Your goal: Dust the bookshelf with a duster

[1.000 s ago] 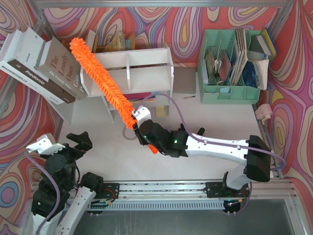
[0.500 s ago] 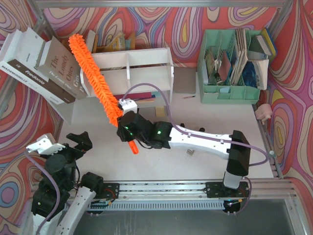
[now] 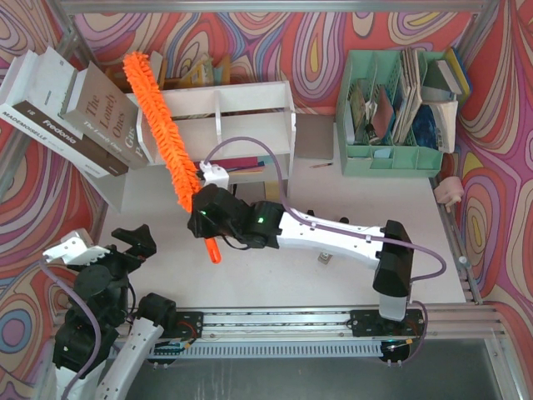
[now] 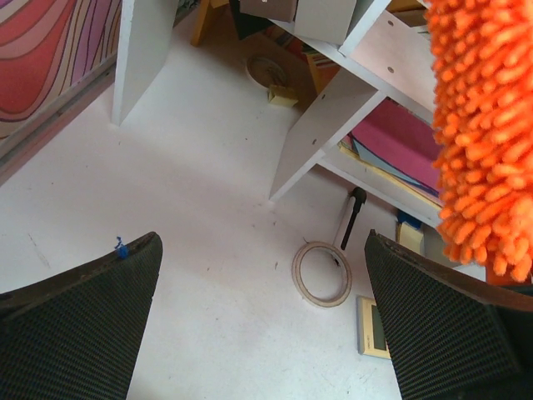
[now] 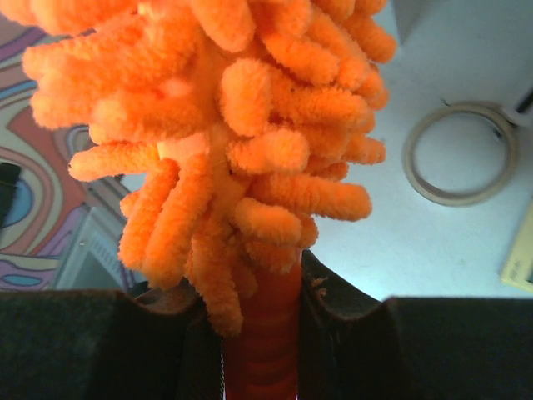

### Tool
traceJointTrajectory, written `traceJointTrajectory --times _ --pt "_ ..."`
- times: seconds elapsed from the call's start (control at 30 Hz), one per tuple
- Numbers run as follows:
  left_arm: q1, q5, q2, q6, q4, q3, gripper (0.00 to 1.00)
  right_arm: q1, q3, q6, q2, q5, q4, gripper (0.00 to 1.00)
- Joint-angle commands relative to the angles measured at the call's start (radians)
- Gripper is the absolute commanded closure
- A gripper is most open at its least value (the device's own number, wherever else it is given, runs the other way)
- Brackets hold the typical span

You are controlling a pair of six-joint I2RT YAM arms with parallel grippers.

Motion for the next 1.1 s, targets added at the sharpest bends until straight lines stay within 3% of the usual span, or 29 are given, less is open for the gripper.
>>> traceJointTrajectory --times 0.0,0.3,0.8,1.07 --pt "0.004 -0.001 -0.011 0.005 0.008 0.002 0.01 0.001 -0.098 0.084 -0.129 0.149 -0.009 1.0" --pt "0.003 -0.001 -0.017 0.005 0.009 0.0 0.02 0.001 -0.206 0.117 -0.233 0.266 -0.005 1.0" --pt "0.004 -0.001 -0.013 0.003 0.009 0.0 0.01 0.02 0.144 -0.039 0.025 -0.034 -0.071 1.0" --pt "0.005 0.002 -0.008 0.005 0.011 0.0 0.02 0.022 0.083 -0.001 -0.023 0.059 -0.088 1.0"
